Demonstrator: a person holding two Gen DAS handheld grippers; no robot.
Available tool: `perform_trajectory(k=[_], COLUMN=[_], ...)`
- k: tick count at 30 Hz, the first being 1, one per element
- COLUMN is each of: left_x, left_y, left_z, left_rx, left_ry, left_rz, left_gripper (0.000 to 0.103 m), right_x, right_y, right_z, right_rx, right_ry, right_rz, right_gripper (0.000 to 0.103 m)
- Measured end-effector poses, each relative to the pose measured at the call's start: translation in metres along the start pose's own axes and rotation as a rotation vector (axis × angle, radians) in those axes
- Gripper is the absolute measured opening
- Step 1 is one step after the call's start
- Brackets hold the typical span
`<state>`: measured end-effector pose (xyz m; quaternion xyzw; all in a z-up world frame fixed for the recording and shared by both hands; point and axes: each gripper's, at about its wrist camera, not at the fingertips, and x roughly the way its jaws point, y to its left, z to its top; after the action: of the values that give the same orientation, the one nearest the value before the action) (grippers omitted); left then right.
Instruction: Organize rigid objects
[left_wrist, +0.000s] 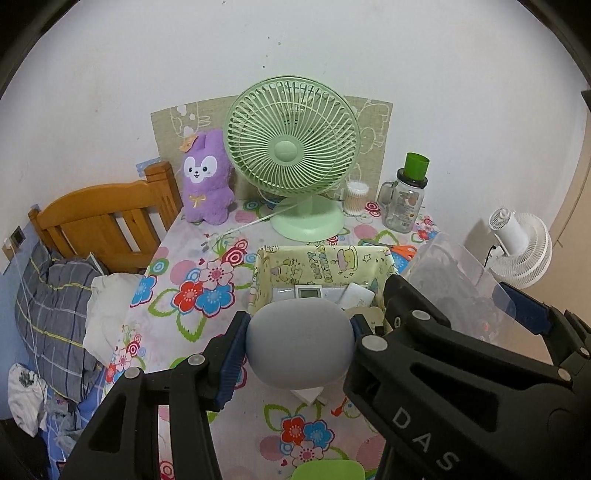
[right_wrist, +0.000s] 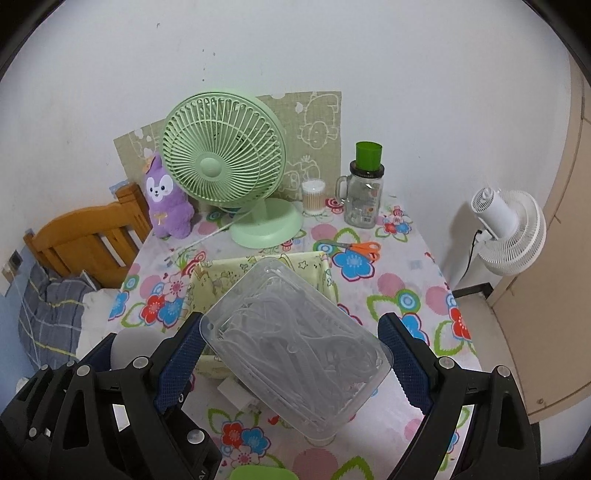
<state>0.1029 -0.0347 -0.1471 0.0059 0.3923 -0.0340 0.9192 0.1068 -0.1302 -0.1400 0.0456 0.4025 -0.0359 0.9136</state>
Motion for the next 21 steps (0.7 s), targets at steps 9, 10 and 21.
perform_trajectory(k=[9, 10, 21], left_x=[0.019, 0.021, 0.052], left_y=[-0.001, -0.001, 0.002], left_z=[0.012, 0.013, 0.029], left_rx=[0.0, 0.0, 0.0], left_ry=[0.019, 0.02, 0.036], left_rz=[0.002, 0.002, 0.013], left_gripper=[0.057, 0.057, 0.057], right_x=[0.021, 0.023, 0.059], right_y=[0.001, 0.001, 0.003], right_z=[0.012, 0.013, 0.03], right_rx=[-0.006, -0.006, -0.018], right_ry=[0.019, 0.02, 0.044], right_rz=[-0.01, -0.011, -0.018], right_gripper=[0.094, 0.094, 0.094])
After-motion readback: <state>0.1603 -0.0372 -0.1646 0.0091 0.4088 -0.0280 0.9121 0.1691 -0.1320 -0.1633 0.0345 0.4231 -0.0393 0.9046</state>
